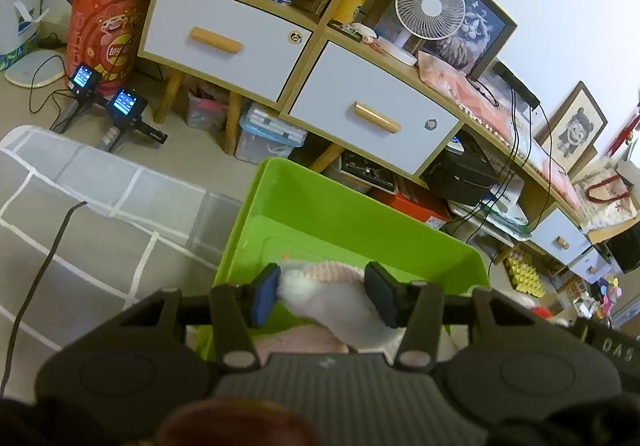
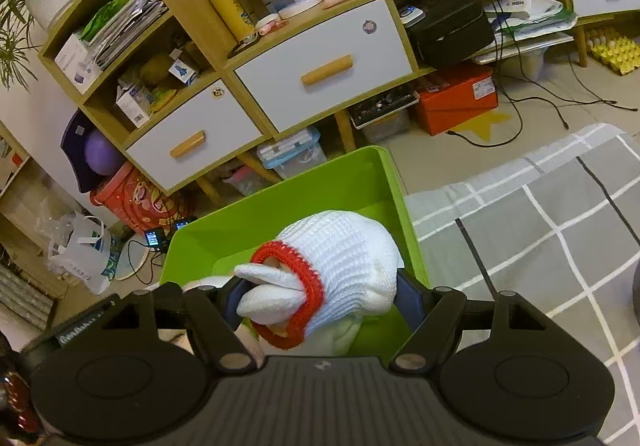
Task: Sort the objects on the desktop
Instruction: 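Carry the checkered-face plush and the glove over the green bin, then lower both items into the green bin and open both grippers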
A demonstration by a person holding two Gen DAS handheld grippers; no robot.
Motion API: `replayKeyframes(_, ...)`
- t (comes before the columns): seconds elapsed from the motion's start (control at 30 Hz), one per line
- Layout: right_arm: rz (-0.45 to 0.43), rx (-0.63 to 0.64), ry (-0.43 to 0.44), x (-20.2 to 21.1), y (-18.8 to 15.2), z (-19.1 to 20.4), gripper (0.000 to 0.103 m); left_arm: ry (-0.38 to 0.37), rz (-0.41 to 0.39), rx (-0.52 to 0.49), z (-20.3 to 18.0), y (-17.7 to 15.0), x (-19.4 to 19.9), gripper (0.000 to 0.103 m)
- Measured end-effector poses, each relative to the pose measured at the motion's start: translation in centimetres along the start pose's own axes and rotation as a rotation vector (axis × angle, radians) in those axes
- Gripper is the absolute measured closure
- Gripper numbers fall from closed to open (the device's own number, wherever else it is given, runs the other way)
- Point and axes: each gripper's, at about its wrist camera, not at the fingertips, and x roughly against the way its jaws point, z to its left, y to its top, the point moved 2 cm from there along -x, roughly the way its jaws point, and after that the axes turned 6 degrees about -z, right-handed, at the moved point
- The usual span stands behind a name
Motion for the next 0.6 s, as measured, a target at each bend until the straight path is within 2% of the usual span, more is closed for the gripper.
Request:
replayKeyframes(0.33,0.002,0.041,0.005,-2.5,2.2,1.5,0.030,0.008,-0.003,0.013,0.3,-0.5,-0.5,0.057)
replayKeyframes(0.6,0.036,0.043,-0.007,-5.2,1.7,1.7,0.030,0.006,-0.001,0.018,0.5,-0.5,-0.5,0.057)
